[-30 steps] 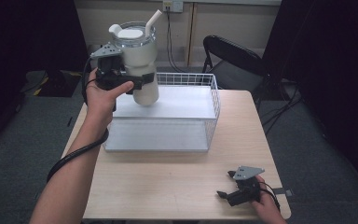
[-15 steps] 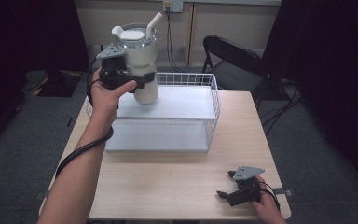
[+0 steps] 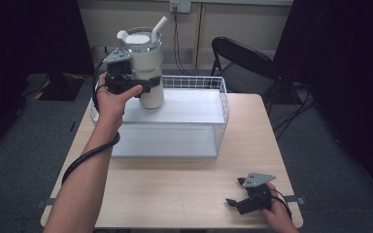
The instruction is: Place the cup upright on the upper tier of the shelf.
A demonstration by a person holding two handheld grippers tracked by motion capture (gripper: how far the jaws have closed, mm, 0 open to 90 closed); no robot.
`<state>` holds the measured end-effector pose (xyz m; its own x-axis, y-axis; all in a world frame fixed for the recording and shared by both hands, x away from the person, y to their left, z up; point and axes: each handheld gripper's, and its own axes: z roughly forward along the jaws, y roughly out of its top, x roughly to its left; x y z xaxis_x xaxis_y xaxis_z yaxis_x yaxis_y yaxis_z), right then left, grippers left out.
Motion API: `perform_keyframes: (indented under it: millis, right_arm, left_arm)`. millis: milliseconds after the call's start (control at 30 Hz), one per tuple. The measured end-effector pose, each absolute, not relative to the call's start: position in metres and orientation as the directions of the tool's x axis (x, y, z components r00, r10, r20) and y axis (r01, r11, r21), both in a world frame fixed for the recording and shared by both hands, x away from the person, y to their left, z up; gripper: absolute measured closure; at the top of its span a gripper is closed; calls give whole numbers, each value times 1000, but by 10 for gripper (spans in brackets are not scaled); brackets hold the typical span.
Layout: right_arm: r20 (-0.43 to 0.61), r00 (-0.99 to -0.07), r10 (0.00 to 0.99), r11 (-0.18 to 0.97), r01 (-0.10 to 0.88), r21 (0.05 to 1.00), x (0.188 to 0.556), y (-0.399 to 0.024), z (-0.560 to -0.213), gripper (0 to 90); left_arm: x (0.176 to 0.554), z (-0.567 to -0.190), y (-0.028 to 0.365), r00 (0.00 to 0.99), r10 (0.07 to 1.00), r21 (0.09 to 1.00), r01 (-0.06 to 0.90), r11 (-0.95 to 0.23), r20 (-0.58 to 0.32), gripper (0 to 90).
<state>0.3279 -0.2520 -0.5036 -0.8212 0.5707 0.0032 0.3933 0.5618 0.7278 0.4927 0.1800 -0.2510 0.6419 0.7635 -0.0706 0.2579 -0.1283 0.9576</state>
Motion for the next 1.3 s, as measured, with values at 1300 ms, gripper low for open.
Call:
perform_keyframes:
  millis: [1300]
  right_arm:
    - [3, -821, 571, 560, 393, 729, 328, -252, -504, 89]
  left_arm:
    - [485, -273, 183, 623, 782, 953, 257, -158, -39, 97]
